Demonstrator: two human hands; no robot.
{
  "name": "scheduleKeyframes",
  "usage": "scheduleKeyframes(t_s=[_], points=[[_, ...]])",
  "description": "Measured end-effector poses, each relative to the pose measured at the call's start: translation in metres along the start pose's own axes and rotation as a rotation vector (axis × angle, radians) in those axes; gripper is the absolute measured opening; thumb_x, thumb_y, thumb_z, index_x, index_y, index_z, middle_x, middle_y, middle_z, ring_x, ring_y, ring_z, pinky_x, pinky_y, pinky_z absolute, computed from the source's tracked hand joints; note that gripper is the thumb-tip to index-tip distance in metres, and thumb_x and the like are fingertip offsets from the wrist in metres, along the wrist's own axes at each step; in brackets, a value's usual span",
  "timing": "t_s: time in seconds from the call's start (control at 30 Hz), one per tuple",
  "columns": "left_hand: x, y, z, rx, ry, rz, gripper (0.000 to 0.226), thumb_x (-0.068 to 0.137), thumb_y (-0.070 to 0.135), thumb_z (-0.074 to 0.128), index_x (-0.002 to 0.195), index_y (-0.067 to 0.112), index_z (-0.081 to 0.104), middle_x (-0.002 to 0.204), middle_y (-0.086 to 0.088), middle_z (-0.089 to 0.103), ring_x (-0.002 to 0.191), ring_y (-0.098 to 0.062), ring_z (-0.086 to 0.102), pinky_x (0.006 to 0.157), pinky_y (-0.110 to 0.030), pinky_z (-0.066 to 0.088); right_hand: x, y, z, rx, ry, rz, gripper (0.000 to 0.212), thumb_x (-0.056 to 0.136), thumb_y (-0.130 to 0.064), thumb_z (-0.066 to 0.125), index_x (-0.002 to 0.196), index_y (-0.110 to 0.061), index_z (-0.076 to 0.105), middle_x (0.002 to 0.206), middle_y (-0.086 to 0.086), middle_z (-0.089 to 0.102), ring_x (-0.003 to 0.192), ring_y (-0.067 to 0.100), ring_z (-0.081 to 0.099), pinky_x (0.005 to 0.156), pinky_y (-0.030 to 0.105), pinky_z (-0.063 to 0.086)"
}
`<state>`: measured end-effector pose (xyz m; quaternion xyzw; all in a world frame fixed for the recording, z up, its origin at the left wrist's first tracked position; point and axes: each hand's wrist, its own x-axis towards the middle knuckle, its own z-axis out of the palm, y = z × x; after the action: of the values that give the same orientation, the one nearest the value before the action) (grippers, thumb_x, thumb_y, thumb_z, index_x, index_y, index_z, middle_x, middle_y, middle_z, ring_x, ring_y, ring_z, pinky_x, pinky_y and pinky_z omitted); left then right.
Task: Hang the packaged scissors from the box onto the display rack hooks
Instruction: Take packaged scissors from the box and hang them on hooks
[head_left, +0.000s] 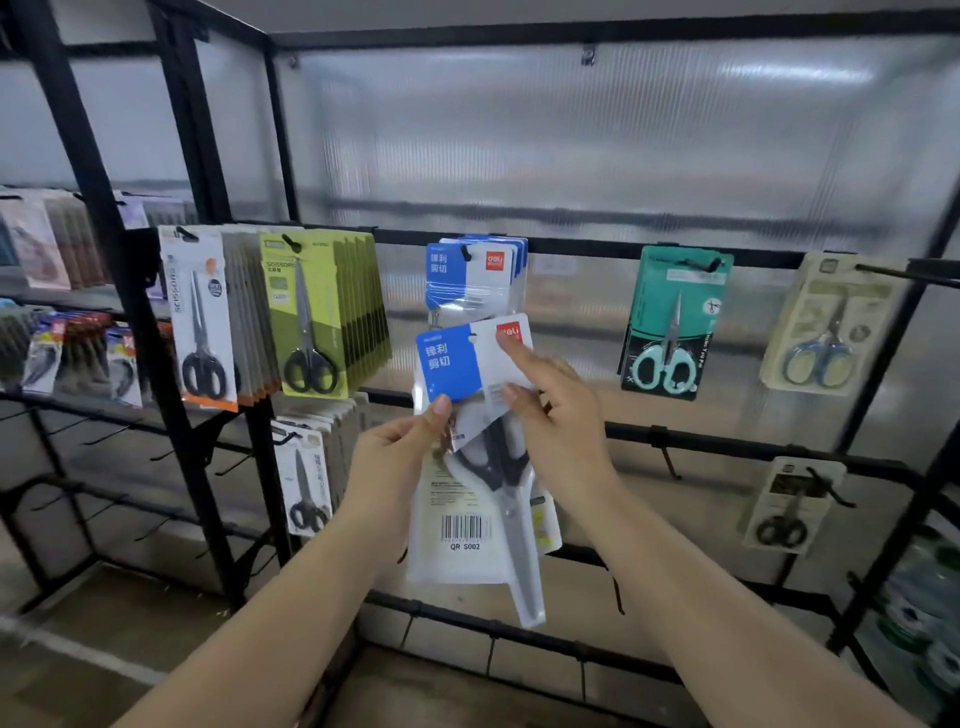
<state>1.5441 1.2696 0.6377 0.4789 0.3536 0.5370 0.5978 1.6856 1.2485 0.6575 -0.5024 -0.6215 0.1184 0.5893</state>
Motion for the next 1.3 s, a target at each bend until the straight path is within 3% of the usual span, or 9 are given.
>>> scheduleKeyframes(t_s=[0.1, 0.17, 0.27, 0.4, 0.67, 0.83, 0.93, 1.13, 1.3], points=[[0.003, 0.01, -0.019, -0.006, 0.083, -0.011, 0.027, 0.066, 0.032, 0.07, 0.082, 0.012, 0.074, 0.085, -0.01, 0.074, 0.077, -0.027, 0.068, 0.077, -0.04, 0.054, 0.017, -0.006, 0.009, -0.028, 0.051, -0.059, 0.046, 0.093, 0.002, 0.048, 0.134, -0.021, 0.049, 0.097, -0.008, 0.046, 0.098, 0.01, 0.048, 0.077, 0.004, 0.041], [0.007, 0.015, -0.033, -0.037, 0.12, -0.02, 0.022, 0.071, 0.012, 0.071, 0.093, 0.007, 0.071, 0.096, -0.012, 0.072, 0.084, -0.03, 0.068, 0.077, -0.039, 0.056, 0.034, -0.011, 0.012, -0.058, 0.065, -0.073, 0.045, 0.095, 0.002, 0.046, 0.136, -0.015, 0.048, 0.099, -0.003, 0.044, 0.094, 0.008, 0.047, 0.081, 0.009, 0.041], [0.012, 0.02, -0.049, -0.028, 0.159, -0.008, 0.024, 0.077, -0.006, 0.067, 0.097, 0.007, 0.07, 0.102, -0.01, 0.071, 0.084, -0.027, 0.069, 0.075, -0.038, 0.056, 0.059, -0.021, 0.016, -0.155, 0.068, -0.052, 0.045, 0.098, -0.003, 0.041, 0.142, -0.014, 0.04, 0.102, -0.001, 0.039, 0.084, 0.002, 0.041, 0.074, -0.001, 0.033], [0.013, 0.019, -0.057, -0.032, 0.179, -0.002, 0.024, 0.077, -0.008, 0.066, 0.095, 0.007, 0.07, 0.105, -0.012, 0.07, 0.089, -0.03, 0.067, 0.073, -0.038, 0.054, 0.082, -0.028, 0.026, -0.247, 0.025, -0.037, 0.047, 0.1, -0.005, 0.038, 0.146, -0.011, 0.031, 0.111, 0.001, 0.038, 0.094, 0.003, 0.036, 0.08, 0.002, 0.028], [0.016, 0.022, -0.057, -0.021, 0.156, 0.001, 0.022, 0.077, -0.007, 0.066, 0.092, 0.009, 0.07, 0.101, -0.007, 0.071, 0.079, -0.023, 0.069, 0.058, -0.028, 0.056, 0.088, -0.026, 0.033, -0.241, 0.066, 0.061, 0.047, 0.1, -0.01, 0.041, 0.146, -0.011, 0.03, 0.13, 0.01, 0.04, 0.104, 0.006, 0.035, 0.089, 0.019, 0.044], [0.016, 0.023, -0.057, -0.02, 0.158, 0.016, 0.025, 0.078, -0.009, 0.063, 0.094, 0.008, 0.071, 0.104, -0.006, 0.071, 0.087, -0.024, 0.068, 0.067, -0.033, 0.055, 0.08, -0.016, 0.032, -0.267, 0.036, 0.065, 0.049, 0.099, -0.01, 0.042, 0.146, -0.015, 0.032, 0.131, 0.009, 0.038, 0.118, 0.014, 0.044, 0.091, 0.015, 0.039], [0.015, 0.021, -0.062, -0.017, 0.185, 0.01, 0.03, 0.079, -0.014, 0.06, 0.095, 0.008, 0.072, 0.107, -0.007, 0.07, 0.093, -0.029, 0.066, 0.077, -0.039, 0.054, 0.066, -0.006, 0.027, -0.251, -0.005, 0.108, 0.048, 0.096, -0.008, 0.046, 0.143, -0.017, 0.037, 0.133, 0.009, 0.037, 0.126, 0.02, 0.042, 0.106, 0.025, 0.036], [0.007, 0.013, -0.075, -0.011, 0.207, -0.018, 0.034, 0.081, -0.015, 0.057, 0.094, 0.012, 0.071, 0.107, -0.002, 0.068, 0.088, -0.024, 0.064, 0.067, -0.034, 0.05, 0.034, 0.013, 0.019, -0.254, -0.039, 0.147, 0.051, 0.091, 0.002, 0.049, 0.138, -0.017, 0.045, 0.111, 0.0, 0.037, 0.102, 0.013, 0.047, 0.089, 0.013, 0.035], [0.002, 0.008, -0.07, -0.011, 0.147, -0.002, 0.034, 0.08, -0.017, 0.056, 0.092, 0.011, 0.071, 0.104, -0.001, 0.071, 0.086, -0.022, 0.068, 0.066, -0.034, 0.053, 0.017, 0.022, 0.019, -0.197, -0.037, 0.202, 0.045, 0.091, 0.002, 0.05, 0.132, -0.017, 0.051, 0.116, 0.001, 0.045, 0.092, 0.008, 0.049, 0.086, 0.013, 0.038]])
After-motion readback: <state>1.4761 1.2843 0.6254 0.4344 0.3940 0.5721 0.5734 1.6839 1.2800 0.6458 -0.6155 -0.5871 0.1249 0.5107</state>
